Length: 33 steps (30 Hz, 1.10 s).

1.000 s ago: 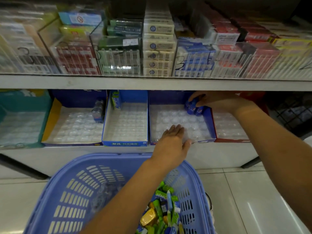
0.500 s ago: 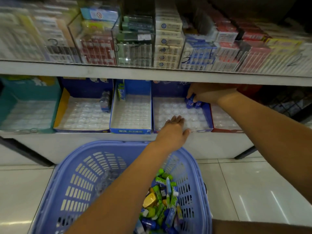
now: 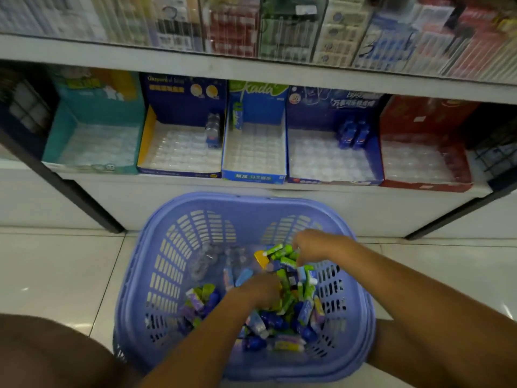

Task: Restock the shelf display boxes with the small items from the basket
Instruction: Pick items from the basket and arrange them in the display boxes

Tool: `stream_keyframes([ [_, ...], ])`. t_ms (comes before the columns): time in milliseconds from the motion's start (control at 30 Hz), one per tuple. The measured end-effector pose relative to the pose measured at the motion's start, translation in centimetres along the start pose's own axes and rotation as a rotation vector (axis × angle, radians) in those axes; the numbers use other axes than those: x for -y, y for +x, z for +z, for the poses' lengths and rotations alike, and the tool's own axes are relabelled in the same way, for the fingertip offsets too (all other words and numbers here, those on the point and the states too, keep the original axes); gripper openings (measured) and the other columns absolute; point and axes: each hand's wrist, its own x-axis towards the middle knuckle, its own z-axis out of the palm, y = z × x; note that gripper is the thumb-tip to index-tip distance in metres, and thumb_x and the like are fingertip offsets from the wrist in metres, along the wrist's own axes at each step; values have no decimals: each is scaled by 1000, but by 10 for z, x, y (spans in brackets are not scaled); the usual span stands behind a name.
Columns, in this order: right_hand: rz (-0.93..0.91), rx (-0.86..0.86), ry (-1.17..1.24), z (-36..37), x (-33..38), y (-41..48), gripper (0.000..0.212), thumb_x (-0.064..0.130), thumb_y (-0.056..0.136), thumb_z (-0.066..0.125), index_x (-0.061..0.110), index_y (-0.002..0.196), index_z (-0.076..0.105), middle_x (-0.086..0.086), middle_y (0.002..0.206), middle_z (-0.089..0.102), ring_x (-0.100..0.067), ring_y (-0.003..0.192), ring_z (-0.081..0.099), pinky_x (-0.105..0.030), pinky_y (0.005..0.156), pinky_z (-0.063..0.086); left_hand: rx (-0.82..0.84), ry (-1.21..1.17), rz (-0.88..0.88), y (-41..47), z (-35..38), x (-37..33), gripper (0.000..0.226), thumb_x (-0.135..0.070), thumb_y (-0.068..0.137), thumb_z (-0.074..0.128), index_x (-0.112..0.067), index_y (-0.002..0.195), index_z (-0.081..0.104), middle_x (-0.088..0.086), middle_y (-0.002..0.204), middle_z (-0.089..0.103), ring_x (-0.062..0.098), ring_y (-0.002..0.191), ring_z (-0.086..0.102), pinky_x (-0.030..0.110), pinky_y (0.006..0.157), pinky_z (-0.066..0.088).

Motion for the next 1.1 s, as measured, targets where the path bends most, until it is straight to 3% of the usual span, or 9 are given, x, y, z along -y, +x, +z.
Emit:
stream_keyframes([
  [100,83,-63,39,40,2,40,37,20,93,57,0,124,53,-17,109,55,-28,97,54,-36,85,47,51,-122,-43,-3,21,11,25,-17,98,43,-39,88,43,-9,87,43,4,70,40,30,77,35],
  [233,177,-128,26,80,3,75,38,20,94,50,3,129,47,-18,132,49,-31,124,42,-38,103,36,58,-101,-87,8,26,21,44,-22,96,47,-9,138,44,15,137,47,32,123,49,37,90,39],
  [400,303,-296,280,97,7,97,53,28,96,45,3,139,29,-21,129,49,-34,121,43,-40,86,43,-82,-200,-74,27,17,36,25,-4,94,47,-6,69,47,11,67,41,32,69,47,40,63,36],
  [533,317,-320,340,102,5,108,55,21,97,44,12,146,21,-20,132,48,-36,113,51,-40,79,48,-300,-361,-154,49,0,43,18,-11,94,48,-4,101,63,23,108,64,37,101,60,42,82,47],
  [633,325,-355,434,101,6,111,48,11,95,45,13,141,32,-21,129,51,-36,113,52,-43,88,49,-392,-478,-101,66,-8,40,28,-17,89,62,-1,112,64,25,109,66,37,104,61,42,84,47],
  [767,322,-363,489,92,6,97,33,3,92,48,8,124,50,-18,110,62,-33,97,60,-36,73,48,-424,-593,-86,90,-7,32,39,-6,88,60,-9,127,59,15,126,62,28,118,57,33,99,46],
  [900,341,-214,412,57,-3,70,16,-3,88,49,5,78,59,-15,81,58,-29,75,59,-32,68,44,-430,-448,-145,105,3,30,29,-9,89,57,-7,118,63,16,116,66,33,109,60,43,93,47],
  [1000,303,-98,530,24,-15,44,25,-4,91,47,3,101,69,-14,103,65,-27,90,64,-30,77,51,-470,-418,-181,108,2,30,27,-12,89,58,-9,114,66,14,115,65,32,105,61,40,86,50],
  [1100,249,-63,1036,-1,-21,16,21,2,95,49,11,97,68,-9,102,63,-19,74,66,-21,62,54,-469,-401,-207,109,-2,30,29,-12,90,57,-10,118,65,15,116,66,31,108,61,38,89,50],
])
